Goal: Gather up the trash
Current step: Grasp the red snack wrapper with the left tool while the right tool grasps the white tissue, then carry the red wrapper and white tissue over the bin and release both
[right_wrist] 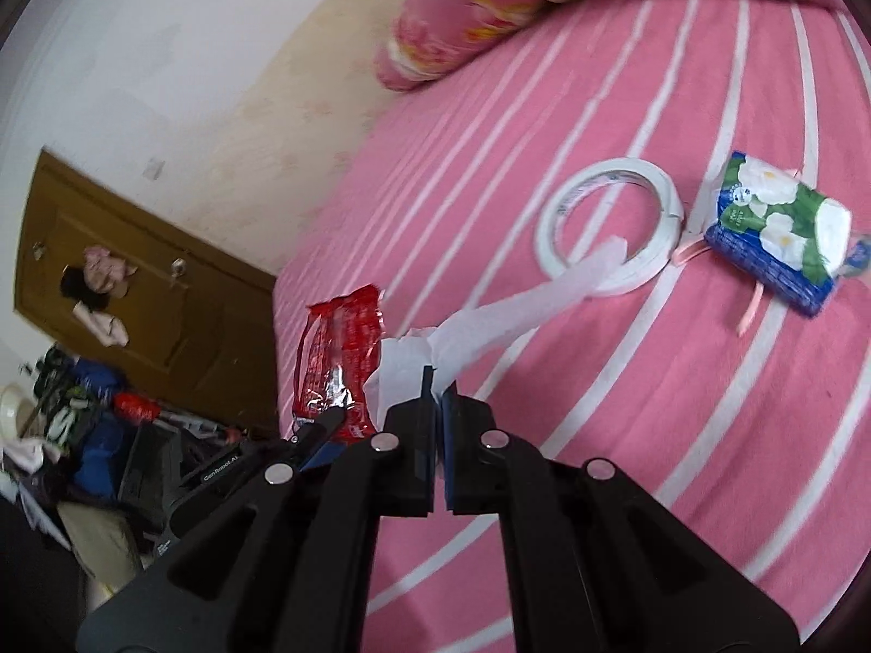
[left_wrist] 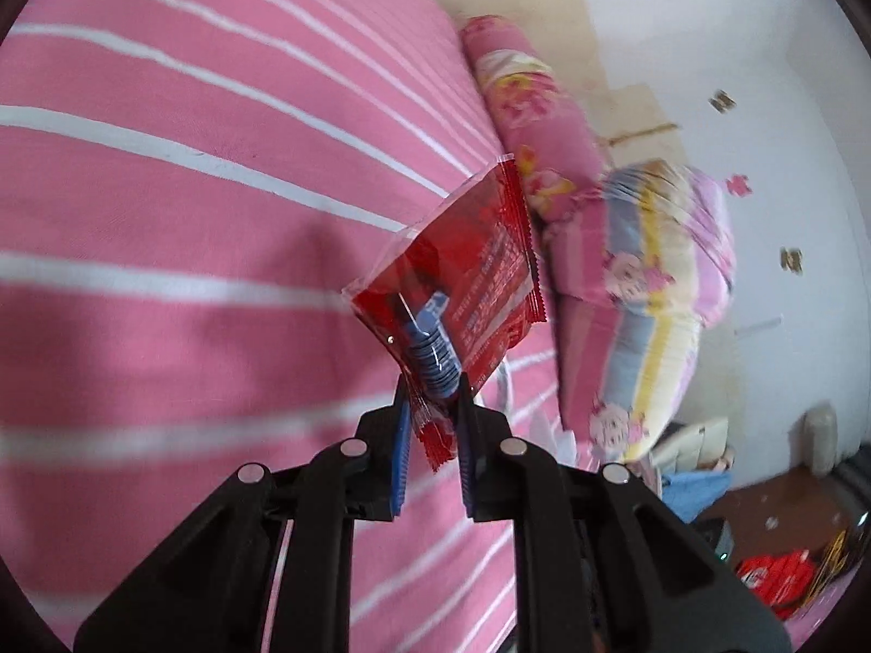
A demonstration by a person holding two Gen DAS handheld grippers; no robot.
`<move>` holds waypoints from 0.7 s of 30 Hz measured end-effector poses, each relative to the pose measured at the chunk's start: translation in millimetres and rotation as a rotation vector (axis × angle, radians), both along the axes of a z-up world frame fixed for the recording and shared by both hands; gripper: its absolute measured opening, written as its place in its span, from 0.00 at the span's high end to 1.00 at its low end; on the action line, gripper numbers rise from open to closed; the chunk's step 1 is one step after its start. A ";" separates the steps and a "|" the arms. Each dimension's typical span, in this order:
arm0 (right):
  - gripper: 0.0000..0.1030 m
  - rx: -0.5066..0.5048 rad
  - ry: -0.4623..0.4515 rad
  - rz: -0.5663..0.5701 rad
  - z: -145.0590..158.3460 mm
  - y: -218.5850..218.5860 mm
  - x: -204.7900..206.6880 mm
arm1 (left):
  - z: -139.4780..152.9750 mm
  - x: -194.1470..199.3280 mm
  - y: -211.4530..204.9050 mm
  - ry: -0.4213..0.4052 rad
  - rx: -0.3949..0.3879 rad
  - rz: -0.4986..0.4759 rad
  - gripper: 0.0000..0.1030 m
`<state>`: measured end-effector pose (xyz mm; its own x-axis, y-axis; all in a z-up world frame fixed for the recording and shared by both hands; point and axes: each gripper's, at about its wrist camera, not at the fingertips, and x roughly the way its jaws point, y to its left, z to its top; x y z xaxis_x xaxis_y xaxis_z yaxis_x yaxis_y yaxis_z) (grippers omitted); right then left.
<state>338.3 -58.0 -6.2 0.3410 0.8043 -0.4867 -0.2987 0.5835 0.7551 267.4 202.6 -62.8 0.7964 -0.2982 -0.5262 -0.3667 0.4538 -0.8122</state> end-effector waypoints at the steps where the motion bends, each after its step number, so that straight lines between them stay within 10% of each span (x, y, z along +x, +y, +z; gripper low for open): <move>1: 0.97 0.002 -0.004 0.003 1.7 1.5 1.6 | 6.3 -11.2 -8.3 -0.011 0.005 -0.002 0.86; 21: 0.97 0.087 -0.131 0.057 58.7 -165.2 -188.7 | 59.5 -212.2 -197.9 -0.068 0.011 -0.115 0.86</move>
<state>149.6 -223.2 52.5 0.3491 0.8617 -0.3683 -0.4290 0.4964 0.7547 55.2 4.7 -3.2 0.7911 -0.3844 -0.4758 -0.2557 0.4987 -0.8282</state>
